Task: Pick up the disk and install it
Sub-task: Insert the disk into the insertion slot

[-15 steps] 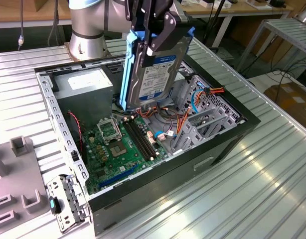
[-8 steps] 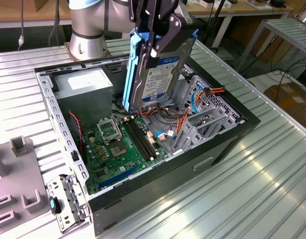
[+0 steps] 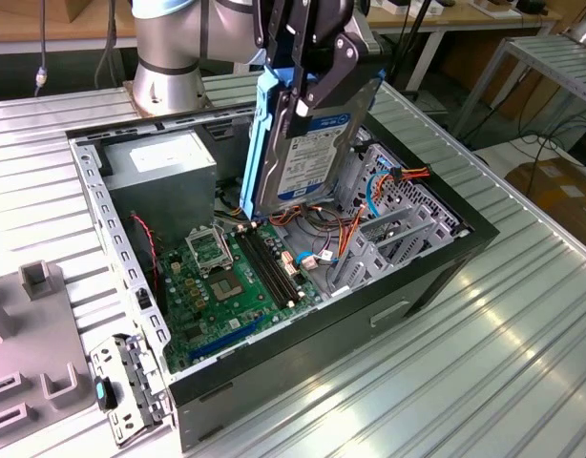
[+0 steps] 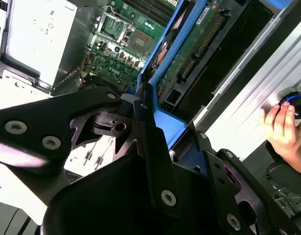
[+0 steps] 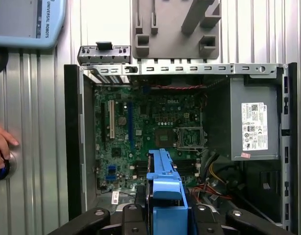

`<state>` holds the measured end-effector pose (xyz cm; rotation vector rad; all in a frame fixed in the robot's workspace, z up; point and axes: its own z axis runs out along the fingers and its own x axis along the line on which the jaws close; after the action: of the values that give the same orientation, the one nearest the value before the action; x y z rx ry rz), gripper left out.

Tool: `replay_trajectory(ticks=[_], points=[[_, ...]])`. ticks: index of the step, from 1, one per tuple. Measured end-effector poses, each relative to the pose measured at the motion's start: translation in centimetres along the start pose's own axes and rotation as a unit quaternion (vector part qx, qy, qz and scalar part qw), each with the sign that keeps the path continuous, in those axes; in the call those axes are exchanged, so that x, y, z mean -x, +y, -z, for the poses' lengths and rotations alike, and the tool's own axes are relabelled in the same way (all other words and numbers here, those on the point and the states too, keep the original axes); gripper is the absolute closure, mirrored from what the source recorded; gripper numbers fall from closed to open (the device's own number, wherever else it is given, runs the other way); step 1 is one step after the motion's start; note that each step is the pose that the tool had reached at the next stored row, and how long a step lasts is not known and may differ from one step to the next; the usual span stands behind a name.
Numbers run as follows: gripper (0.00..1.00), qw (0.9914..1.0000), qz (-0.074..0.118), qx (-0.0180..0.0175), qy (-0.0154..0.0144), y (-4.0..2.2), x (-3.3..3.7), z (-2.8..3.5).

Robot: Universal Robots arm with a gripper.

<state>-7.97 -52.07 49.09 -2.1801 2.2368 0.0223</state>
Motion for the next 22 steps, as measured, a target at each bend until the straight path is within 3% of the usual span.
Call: replay_trajectory(ticks=[13, 18, 22], points=[[0.63, 1.00000, 0.000, 0.0000, 0.0000, -0.43, -1.18, -0.03], [0.63, 0.99996, -0.008, -0.0002, 0.0001, -0.58, -1.29, -0.25], [0.63, 0.99991, -0.014, -0.0004, 0.0000, -1.06, -1.29, -0.32]])
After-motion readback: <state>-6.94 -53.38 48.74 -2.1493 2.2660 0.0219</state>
